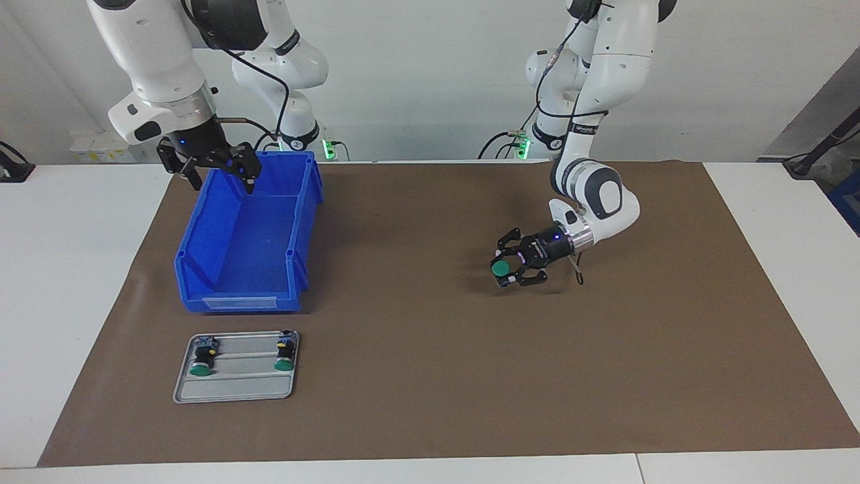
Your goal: Place and press button with both arms
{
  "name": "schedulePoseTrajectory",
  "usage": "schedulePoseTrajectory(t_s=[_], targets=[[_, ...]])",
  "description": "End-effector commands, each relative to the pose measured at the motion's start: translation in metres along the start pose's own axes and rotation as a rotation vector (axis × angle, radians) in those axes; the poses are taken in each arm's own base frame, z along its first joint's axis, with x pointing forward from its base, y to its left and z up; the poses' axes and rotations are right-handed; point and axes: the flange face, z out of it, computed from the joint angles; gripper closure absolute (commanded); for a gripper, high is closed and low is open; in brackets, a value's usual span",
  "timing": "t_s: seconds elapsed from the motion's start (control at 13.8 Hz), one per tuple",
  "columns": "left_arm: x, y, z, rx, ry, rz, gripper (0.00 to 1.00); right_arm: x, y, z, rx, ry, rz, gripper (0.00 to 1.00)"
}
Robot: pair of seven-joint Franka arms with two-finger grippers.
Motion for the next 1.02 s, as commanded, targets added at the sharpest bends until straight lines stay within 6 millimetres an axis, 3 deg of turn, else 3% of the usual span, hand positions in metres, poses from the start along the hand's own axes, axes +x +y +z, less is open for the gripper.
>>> schedulePoseTrajectory(t_s=[0.0, 0.36, 0.95], targets=[[-0.023, -0.003, 0.002, 0.001, 0.088, 0.034, 1.00, -0.003, 0.000, -0.002, 0.020, -0.003, 0.011, 0.00], [-0.028, 0.003, 0.003, -0.004, 0.085, 0.031, 1.00, -0.003, 0.000, -0.002, 0.020, -0.003, 0.009, 0.00], [-0.053, 0.013, 0.002, -0.011, 0.064, 0.055, 1.00, -0.003, 0.000, -0.002, 0.020, -0.003, 0.011, 0.00]])
